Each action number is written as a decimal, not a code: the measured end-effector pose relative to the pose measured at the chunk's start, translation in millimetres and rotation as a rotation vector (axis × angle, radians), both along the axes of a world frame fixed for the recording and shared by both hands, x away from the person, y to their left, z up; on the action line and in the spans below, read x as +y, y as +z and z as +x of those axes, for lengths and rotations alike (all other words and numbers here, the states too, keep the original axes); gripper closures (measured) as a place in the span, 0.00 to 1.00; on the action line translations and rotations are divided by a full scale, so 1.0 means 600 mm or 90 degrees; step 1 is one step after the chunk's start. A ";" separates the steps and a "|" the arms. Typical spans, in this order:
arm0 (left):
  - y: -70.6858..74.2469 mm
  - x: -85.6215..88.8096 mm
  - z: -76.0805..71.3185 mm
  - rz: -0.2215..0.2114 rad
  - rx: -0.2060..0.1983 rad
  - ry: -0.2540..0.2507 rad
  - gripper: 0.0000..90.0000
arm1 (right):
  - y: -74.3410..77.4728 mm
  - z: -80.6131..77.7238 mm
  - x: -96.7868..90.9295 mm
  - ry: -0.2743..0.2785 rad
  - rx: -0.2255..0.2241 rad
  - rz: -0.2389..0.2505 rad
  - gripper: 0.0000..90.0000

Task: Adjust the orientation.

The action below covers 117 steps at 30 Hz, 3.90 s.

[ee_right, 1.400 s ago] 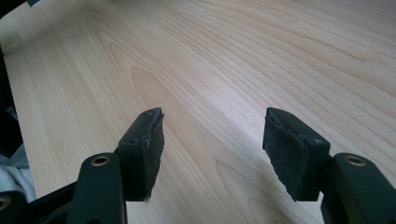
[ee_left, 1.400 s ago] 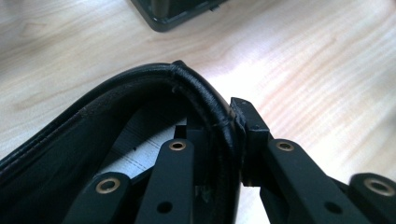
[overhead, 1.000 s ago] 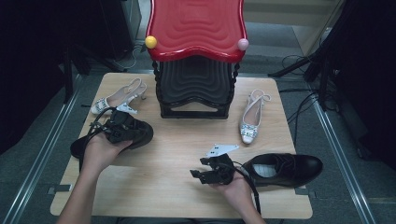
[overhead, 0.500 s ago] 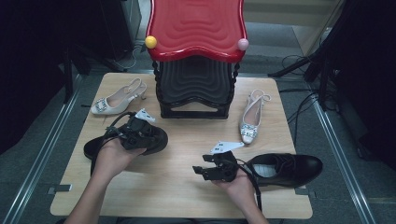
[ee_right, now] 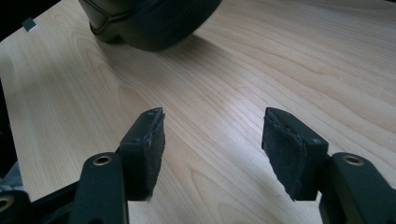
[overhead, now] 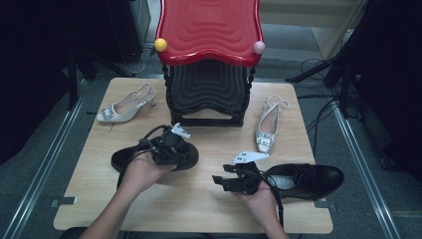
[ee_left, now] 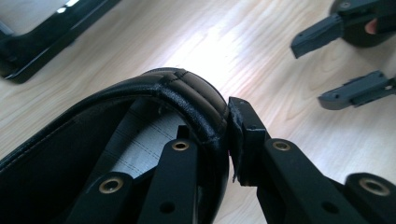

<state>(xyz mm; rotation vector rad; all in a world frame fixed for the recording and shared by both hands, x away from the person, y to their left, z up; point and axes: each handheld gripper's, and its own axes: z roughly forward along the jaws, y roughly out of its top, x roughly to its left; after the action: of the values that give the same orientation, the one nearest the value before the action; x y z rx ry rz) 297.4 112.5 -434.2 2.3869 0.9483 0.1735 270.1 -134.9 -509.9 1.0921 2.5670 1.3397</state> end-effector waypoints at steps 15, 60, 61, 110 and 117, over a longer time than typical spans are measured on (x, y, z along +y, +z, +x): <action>-0.057 -0.070 0.013 0.027 0.043 -0.043 0.87 | -0.010 -0.013 0.003 -0.004 0.003 -0.017 0.46; -0.033 0.155 -0.075 -0.085 -0.020 0.104 1.00 | 0.011 0.020 0.045 0.002 -0.052 -0.028 1.00; -0.037 0.160 -0.077 -0.085 -0.023 0.099 1.00 | 0.012 0.024 0.047 -0.003 -0.055 -0.028 1.00; -0.110 0.205 -0.040 -0.098 -0.004 0.127 0.99 | 0.004 0.009 0.064 0.011 0.002 -0.015 1.00; -0.110 0.205 -0.026 -0.096 -0.008 0.129 1.00 | 0.007 -0.015 0.072 0.036 0.003 -0.028 1.00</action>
<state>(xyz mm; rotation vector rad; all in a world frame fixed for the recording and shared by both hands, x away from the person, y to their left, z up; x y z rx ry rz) 281.6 235.3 -500.3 2.1485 1.1553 0.1858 261.2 -91.5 -505.5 1.0244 2.6360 1.2870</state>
